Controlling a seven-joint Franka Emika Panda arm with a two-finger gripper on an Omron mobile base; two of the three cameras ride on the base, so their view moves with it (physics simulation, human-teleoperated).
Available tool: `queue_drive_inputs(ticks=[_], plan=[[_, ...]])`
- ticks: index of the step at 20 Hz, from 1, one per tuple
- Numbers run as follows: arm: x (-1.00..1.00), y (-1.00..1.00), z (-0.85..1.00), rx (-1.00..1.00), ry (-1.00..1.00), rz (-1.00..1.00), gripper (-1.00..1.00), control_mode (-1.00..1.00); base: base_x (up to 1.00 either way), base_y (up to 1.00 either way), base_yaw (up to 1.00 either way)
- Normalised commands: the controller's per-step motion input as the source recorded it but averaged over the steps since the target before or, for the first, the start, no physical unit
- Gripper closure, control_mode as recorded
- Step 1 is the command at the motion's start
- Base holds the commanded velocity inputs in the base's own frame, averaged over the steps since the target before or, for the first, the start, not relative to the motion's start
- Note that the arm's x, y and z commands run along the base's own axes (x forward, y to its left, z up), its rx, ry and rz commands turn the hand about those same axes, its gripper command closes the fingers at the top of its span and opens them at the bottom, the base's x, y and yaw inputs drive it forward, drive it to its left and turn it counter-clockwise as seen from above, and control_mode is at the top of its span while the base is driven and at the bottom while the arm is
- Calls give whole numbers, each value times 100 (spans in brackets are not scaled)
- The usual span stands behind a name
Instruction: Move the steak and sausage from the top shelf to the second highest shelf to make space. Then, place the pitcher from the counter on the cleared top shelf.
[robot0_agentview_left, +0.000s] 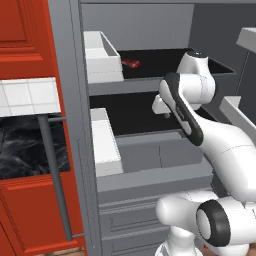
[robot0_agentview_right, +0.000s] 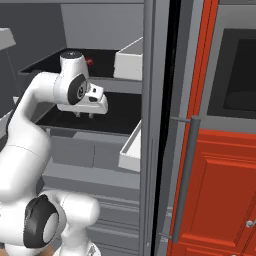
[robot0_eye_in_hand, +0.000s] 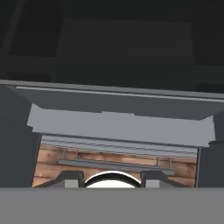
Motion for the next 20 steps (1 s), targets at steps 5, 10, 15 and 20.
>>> queue_drive_inputs(ticks=[5,10,15,20], plan=[[-17,7,3,-1,-25,3,-100,-100,0,0,0],[-10,0,33,0,-56,8,-100,-100,0,0,0],[1,0,54,0,-37,7,-100,-100,0,0,0],[14,8,70,0,-15,3,-100,-100,0,0,0]])
